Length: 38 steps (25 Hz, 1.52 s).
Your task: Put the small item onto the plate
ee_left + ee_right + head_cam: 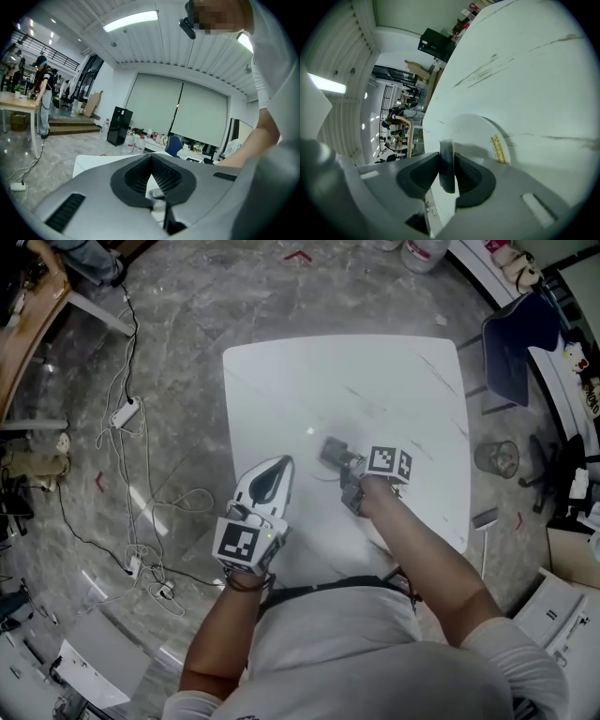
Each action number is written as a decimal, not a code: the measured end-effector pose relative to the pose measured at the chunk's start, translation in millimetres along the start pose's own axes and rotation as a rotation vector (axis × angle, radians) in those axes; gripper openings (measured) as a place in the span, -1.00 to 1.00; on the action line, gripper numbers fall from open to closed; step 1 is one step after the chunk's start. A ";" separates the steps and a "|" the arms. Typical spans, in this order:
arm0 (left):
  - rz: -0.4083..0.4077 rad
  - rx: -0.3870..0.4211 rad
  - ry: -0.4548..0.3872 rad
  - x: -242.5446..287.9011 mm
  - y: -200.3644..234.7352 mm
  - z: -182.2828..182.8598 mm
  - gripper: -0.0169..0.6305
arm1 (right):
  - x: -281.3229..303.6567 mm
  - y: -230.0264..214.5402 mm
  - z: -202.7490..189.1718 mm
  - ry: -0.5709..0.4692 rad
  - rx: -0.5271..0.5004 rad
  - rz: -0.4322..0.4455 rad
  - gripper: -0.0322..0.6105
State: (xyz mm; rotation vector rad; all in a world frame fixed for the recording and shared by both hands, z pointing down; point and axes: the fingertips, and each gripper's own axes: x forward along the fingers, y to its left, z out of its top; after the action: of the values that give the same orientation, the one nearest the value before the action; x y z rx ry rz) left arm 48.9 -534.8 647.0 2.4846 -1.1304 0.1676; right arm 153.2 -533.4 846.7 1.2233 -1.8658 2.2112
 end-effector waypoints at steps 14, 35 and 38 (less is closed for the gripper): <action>0.011 -0.024 -0.002 -13.5 9.6 1.0 -0.93 | 6.5 -7.1 -6.5 0.088 -0.314 -0.209 -0.30; -0.011 0.004 -0.009 -74.2 0.6 26.4 -0.93 | -19.1 23.3 -0.6 0.041 -0.918 -0.445 -0.07; -0.046 0.024 -0.019 -85.4 -5.3 33.7 -0.93 | -31.0 63.2 -8.6 -0.037 -0.965 -0.404 -0.08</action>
State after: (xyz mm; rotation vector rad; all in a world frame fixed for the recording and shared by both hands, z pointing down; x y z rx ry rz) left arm -5.9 -486.0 591.6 2.5358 -1.0838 0.1448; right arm 140.8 -530.5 776.9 1.2290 -2.0222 0.8718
